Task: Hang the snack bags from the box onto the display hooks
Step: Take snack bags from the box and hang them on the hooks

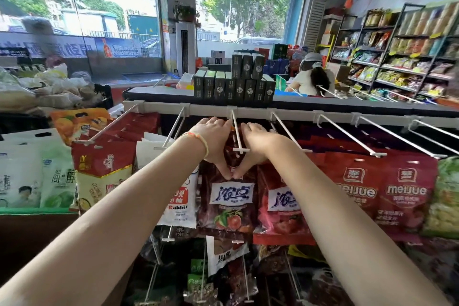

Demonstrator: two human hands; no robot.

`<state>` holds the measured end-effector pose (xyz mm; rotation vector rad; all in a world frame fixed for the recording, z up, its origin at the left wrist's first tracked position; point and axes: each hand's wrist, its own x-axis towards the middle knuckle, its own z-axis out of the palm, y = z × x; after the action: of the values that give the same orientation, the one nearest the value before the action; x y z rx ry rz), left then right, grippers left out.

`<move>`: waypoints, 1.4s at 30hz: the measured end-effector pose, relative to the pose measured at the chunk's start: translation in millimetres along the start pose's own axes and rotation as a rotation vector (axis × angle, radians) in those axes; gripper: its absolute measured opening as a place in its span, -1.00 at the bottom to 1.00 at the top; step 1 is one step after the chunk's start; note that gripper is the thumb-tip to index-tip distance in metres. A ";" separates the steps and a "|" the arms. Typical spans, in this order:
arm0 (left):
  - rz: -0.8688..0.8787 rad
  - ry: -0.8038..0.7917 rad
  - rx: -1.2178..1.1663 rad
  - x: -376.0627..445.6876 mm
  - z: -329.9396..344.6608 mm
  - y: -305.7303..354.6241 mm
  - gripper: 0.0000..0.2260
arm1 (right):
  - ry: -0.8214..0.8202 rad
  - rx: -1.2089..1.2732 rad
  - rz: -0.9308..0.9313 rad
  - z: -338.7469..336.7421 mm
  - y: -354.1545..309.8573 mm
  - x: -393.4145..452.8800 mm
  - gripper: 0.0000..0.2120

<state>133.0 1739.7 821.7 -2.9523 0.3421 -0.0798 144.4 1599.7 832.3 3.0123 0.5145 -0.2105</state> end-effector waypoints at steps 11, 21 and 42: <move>0.058 0.090 0.013 -1.9 10.0 2.2 -0.01 | 0.093 -0.020 -0.061 2.8 -2.6 -0.4 0.03; 0.049 0.202 0.040 -18.9 19.6 3.5 -0.11 | 0.096 0.069 -0.051 -29.8 10.0 -16.3 -0.54; 0.082 0.402 0.068 -12.6 39.8 -0.2 -0.11 | 0.312 1.072 0.126 -12.0 -9.2 76.5 -0.40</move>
<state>123.7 1749.2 782.2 -2.8343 0.4990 -0.6645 214.3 1634.3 832.3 4.1506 0.2581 0.0213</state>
